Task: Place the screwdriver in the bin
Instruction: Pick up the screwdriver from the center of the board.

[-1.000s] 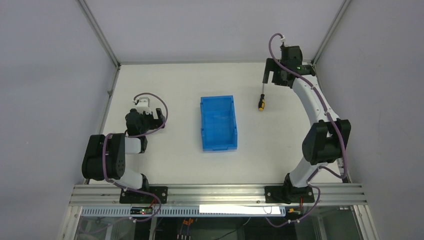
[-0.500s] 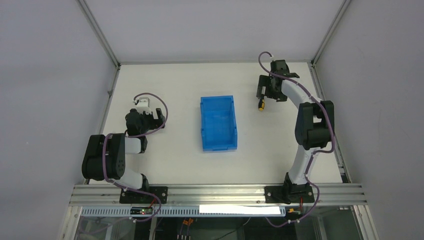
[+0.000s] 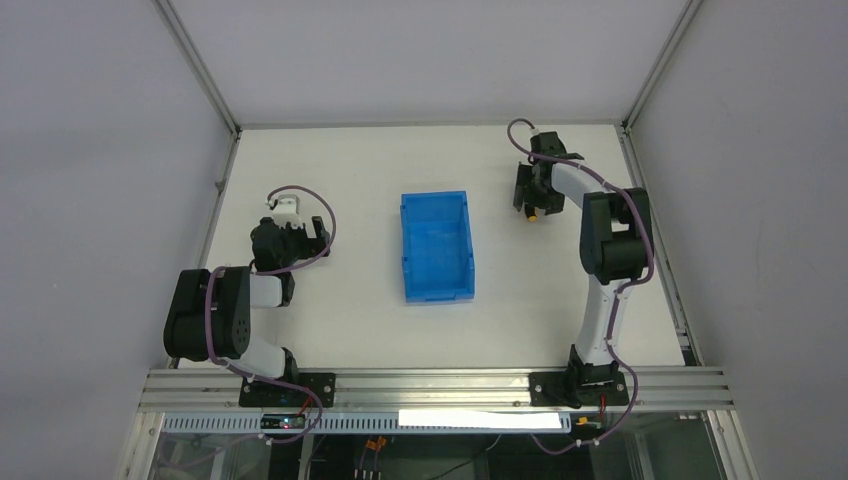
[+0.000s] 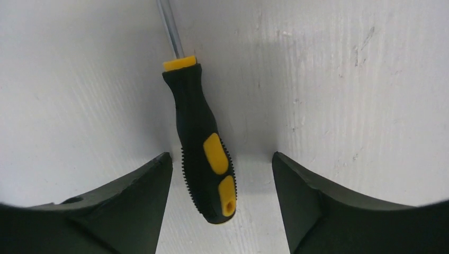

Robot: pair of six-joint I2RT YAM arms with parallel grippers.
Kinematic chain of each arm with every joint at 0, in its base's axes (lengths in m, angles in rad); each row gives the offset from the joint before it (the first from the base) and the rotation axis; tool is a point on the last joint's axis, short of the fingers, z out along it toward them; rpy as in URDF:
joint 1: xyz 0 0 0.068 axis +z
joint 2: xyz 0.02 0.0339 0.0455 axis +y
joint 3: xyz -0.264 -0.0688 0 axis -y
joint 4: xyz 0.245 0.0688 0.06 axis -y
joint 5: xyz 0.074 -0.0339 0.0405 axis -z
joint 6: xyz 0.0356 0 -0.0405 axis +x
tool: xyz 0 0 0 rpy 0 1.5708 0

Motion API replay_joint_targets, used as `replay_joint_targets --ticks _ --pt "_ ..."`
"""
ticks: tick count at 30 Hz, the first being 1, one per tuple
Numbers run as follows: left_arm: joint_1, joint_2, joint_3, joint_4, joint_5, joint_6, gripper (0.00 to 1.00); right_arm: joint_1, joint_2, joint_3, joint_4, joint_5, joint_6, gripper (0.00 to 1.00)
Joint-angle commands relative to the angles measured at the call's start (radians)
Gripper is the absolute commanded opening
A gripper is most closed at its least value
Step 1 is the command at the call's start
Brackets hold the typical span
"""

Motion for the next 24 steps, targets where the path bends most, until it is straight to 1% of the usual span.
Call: replay_joint_targets --ticks 1,3,6,7,10,12,14,15,24 --pt "-0.009 -0.001 0.020 0.022 -0.003 0.013 0.99 0.006 0.036 0.025 0.025 0.015 0.000 0.68" --pt "-0.008 -0.002 0.020 0.022 -0.003 0.014 0.99 0.009 0.047 0.033 0.020 0.009 -0.002 0.58" --pt "-0.008 -0.002 0.020 0.022 -0.003 0.013 0.99 0.011 0.053 0.045 0.009 -0.003 -0.005 0.48" --pt "-0.008 -0.002 0.020 0.022 -0.003 0.013 0.99 0.011 0.050 0.049 0.003 -0.007 -0.005 0.40" --pt "-0.008 -0.001 0.020 0.022 -0.003 0.014 0.99 0.012 0.019 0.053 -0.005 -0.016 -0.003 0.24" --pt "-0.008 -0.003 0.021 0.022 -0.004 0.014 0.99 0.012 -0.013 0.047 -0.004 -0.016 -0.002 0.19" --pt "-0.008 -0.002 0.021 0.022 -0.003 0.013 0.99 0.012 -0.050 0.046 -0.008 -0.015 -0.002 0.12" --pt "-0.008 -0.003 0.020 0.022 -0.003 0.014 0.99 0.012 -0.068 0.048 -0.011 -0.015 -0.003 0.10" --pt "-0.008 -0.002 0.020 0.022 -0.003 0.013 0.99 0.012 -0.232 0.095 -0.077 -0.025 -0.002 0.08"
